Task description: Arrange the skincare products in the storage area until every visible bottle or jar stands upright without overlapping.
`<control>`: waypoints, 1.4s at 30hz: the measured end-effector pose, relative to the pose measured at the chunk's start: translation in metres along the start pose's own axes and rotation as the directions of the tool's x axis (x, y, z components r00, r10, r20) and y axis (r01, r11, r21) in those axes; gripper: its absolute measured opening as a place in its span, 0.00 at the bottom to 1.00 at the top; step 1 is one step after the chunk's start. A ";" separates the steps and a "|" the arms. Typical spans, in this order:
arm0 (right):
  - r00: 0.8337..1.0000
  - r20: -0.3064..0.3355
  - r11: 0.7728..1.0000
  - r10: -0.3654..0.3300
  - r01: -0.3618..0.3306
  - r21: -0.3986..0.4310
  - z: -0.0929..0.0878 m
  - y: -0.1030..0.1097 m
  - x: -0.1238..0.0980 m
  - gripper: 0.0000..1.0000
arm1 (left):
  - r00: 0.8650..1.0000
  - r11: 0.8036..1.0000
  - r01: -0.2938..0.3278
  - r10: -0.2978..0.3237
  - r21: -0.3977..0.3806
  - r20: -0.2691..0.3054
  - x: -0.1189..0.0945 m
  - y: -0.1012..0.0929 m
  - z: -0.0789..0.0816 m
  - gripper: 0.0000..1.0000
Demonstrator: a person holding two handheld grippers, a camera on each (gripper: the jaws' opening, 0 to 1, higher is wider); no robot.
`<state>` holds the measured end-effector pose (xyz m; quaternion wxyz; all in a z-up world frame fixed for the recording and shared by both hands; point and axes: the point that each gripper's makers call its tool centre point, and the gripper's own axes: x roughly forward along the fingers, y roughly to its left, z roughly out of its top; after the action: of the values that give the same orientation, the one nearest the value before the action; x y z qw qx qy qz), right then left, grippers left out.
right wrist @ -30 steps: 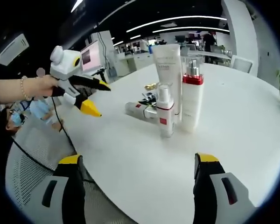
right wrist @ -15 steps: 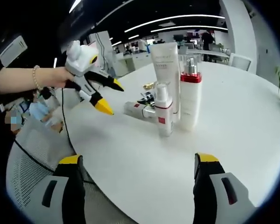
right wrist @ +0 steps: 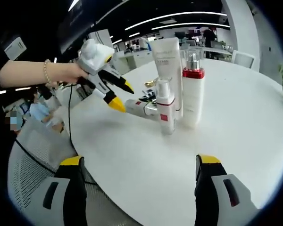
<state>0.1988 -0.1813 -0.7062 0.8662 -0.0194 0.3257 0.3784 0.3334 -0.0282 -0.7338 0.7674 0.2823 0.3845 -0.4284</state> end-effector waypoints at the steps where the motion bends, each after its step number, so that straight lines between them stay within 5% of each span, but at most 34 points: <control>1: 1.000 0.002 1.000 -0.002 0.002 0.002 0.000 0.000 0.000 0.97 | 1.000 1.000 0.002 -0.002 0.013 -0.008 0.000 0.000 0.001 0.50; 23: 1.000 0.001 1.000 -0.001 0.001 0.029 0.000 -0.002 0.000 0.96 | 0.984 0.980 0.143 -0.125 0.140 -0.129 0.027 -0.002 -0.002 0.37; 35: 1.000 0.000 0.999 -0.005 0.005 0.034 -0.001 -0.003 0.001 0.96 | 0.968 0.961 0.184 -0.141 0.207 -0.207 0.034 -0.006 -0.010 0.31; 42: 1.000 -0.006 0.999 -0.002 0.002 0.034 -0.002 -0.003 0.002 0.96 | 0.966 0.955 0.199 -0.154 0.218 -0.206 0.033 -0.009 -0.007 0.26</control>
<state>0.2003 -0.1832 -0.7097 0.8658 -0.0060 0.3347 0.3720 0.3344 -0.0417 -0.7656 0.6472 0.3751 0.4247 -0.5099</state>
